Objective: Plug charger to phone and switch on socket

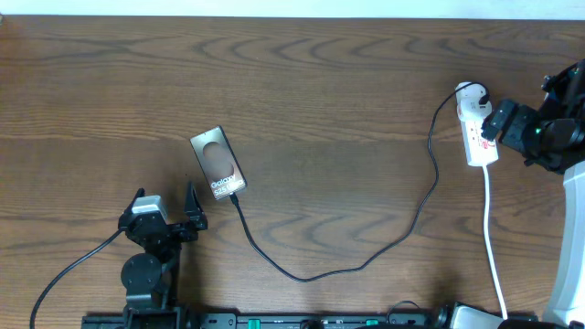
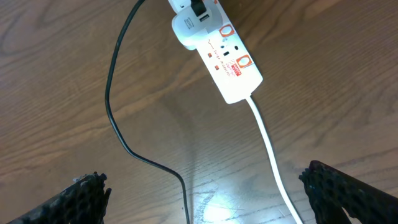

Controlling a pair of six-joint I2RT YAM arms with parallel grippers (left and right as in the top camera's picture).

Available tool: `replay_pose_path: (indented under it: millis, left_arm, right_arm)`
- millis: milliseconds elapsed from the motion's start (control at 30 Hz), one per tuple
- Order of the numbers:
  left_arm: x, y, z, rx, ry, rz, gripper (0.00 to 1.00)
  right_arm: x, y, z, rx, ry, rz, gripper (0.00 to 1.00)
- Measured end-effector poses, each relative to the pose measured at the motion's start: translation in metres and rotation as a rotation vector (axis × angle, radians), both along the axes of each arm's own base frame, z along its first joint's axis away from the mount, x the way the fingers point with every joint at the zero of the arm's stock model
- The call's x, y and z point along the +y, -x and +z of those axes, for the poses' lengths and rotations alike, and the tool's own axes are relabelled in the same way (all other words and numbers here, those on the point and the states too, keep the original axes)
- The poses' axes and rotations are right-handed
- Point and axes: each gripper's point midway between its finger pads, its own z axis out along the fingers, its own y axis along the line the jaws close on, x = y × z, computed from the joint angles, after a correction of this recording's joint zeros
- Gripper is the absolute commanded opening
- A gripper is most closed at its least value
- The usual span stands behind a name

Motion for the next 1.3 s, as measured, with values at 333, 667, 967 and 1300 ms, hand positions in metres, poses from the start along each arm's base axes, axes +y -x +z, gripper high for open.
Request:
replay_pose_path:
  millis: [333,667,967,1300]
  left_arm:
    - [0.0,0.0,0.0,0.0,0.0,0.0,0.94]
    - [0.0,0.0,0.0,0.0,0.0,0.0,0.94]
    - [0.0,0.0,0.0,0.0,0.0,0.0,0.94]
    - [0.0,0.0,0.0,0.002,0.0,0.0,0.94]
  right_arm:
    - [0.0,0.0,0.0,0.0,0.0,0.0,0.99]
    - [0.0,0.0,0.0,0.0,0.0,0.0,0.99]
    - [-0.001,-0.005,0.003,-0.024,0.007,0.001,0.99]
    - [0.037,-0.068,0.061,-0.495,0.115,0.139,0.99]
